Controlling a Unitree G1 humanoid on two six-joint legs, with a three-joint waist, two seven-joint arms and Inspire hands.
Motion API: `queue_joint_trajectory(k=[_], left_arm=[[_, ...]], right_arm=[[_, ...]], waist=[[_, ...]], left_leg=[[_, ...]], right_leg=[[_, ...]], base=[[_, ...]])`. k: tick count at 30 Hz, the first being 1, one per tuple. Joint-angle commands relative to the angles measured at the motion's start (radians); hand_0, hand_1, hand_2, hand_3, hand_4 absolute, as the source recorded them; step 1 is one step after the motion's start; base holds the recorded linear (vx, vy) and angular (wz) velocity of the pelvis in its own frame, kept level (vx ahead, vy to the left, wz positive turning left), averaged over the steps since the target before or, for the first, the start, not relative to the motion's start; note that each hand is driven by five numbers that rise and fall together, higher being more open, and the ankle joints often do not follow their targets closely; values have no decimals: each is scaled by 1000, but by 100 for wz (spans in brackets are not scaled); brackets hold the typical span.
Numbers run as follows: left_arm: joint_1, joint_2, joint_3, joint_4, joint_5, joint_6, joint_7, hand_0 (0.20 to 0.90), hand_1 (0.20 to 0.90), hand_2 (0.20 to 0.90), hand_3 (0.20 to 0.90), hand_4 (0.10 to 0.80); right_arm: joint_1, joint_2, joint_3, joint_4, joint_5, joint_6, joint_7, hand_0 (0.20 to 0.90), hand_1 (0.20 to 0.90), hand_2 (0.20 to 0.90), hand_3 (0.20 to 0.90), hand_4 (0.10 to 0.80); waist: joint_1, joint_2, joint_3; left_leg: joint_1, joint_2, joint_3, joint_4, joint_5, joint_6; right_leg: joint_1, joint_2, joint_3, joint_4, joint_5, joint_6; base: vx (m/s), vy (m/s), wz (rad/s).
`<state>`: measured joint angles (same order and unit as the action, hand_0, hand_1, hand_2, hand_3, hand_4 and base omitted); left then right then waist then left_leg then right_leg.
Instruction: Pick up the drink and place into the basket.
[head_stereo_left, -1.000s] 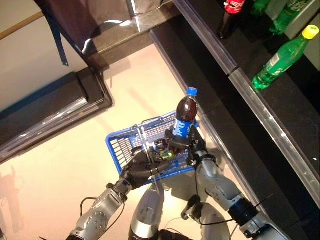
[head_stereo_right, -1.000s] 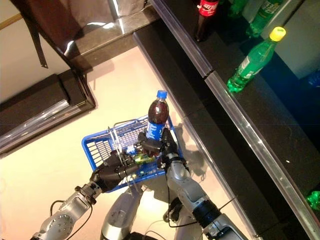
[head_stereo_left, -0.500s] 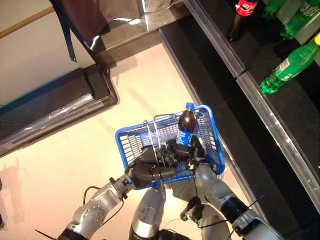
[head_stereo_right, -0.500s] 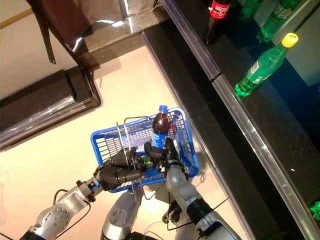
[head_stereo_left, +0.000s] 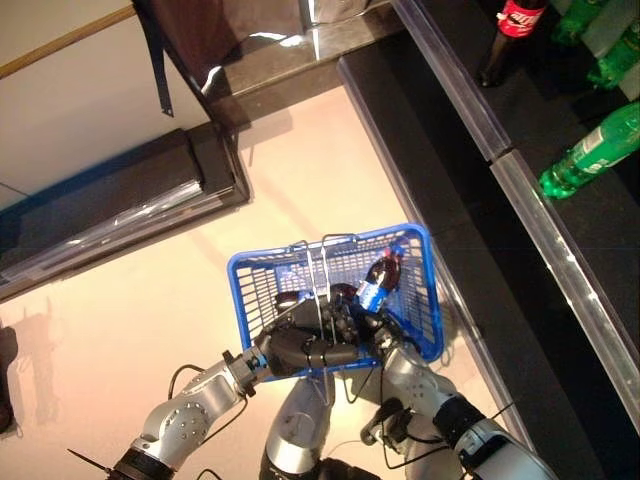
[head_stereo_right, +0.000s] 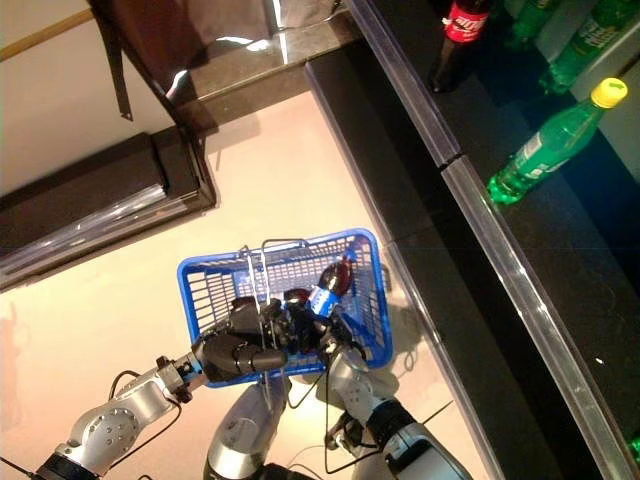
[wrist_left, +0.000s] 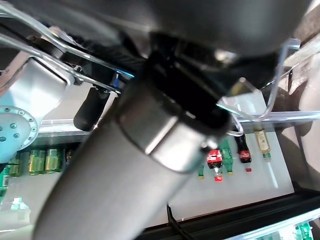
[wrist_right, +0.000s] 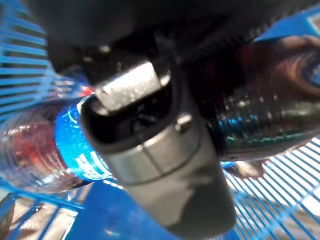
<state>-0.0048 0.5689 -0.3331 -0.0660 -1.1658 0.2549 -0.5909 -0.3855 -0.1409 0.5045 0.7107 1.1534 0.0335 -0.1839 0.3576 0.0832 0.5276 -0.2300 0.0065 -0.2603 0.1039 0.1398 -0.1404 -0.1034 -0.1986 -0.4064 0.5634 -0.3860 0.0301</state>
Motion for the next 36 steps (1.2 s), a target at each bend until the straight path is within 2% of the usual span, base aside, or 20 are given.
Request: queue_joint_trajectory(k=[1,8,12,13,15,19,24,32,36], left_arm=[[-99,-115,-9,-419,-157,-101,-306,300,300,300,200,100],[-108,-108,-10,-406,-167,-80,-303,300,300,300,200,100],[-114,-102,-13,-399,-170,-72,-299,300,300,300,200,100],[-115,-101,-14,-398,-171,-71,-299,300,300,300,200,100],[-122,-93,-15,-398,-184,-70,-292,300,300,300,200,100],[-134,-97,-11,-404,-202,-51,-268,300,300,300,200,100],[-132,-106,-5,-400,-201,-26,-269,300,300,300,200,100],[-121,-114,12,-404,-195,-25,-263,300,300,300,200,100],[-103,-119,35,-399,-184,-25,-272,300,300,300,200,100]], right_arm=[[-63,107,-16,-31,79,4,147,300,300,300,200,100],[-107,82,-38,48,92,134,218,300,300,300,200,100],[-124,65,-49,116,71,172,218,300,300,300,200,100],[-127,63,-51,127,73,175,216,335,335,335,241,141],[-148,51,-82,195,76,185,205,900,900,900,900,800],[-185,49,-139,264,105,173,191,900,900,900,900,800],[-180,49,-158,249,129,132,178,900,900,900,900,800],[-158,29,-174,186,137,83,182,900,900,900,900,800],[-114,5,-187,58,151,12,161,900,900,900,900,800]], waist=[[-3,21,-121],[4,21,-123],[9,20,-124],[10,19,-124],[14,20,-124],[20,22,-116],[24,22,-112],[15,16,-103],[1,6,-93]], left_leg=[[9,-56,28,83,-67,96],[9,-61,23,79,-65,102],[7,-62,23,82,-64,104],[8,-62,22,82,-64,104],[8,-62,23,83,-67,105],[5,-65,21,83,-65,110],[5,-66,23,82,-67,117],[3,-63,37,67,-61,122],[0,-58,54,64,-63,129]], right_leg=[[67,43,-11,-220,230,-62],[62,40,-18,-220,234,-60],[62,37,-22,-214,234,-59],[62,37,-23,-214,234,-59],[65,36,-26,-213,234,-60],[64,33,-30,-207,235,-59],[60,25,-37,-195,234,-53],[54,23,-34,-202,242,-45],[41,16,-31,-189,243,-39]], base=[[0,0,0],[0,0,0],[0,0,0],[0,0,0],[15,-1,0],[2,1,1],[11,-6,7],[0,-2,2],[0,4,5]])
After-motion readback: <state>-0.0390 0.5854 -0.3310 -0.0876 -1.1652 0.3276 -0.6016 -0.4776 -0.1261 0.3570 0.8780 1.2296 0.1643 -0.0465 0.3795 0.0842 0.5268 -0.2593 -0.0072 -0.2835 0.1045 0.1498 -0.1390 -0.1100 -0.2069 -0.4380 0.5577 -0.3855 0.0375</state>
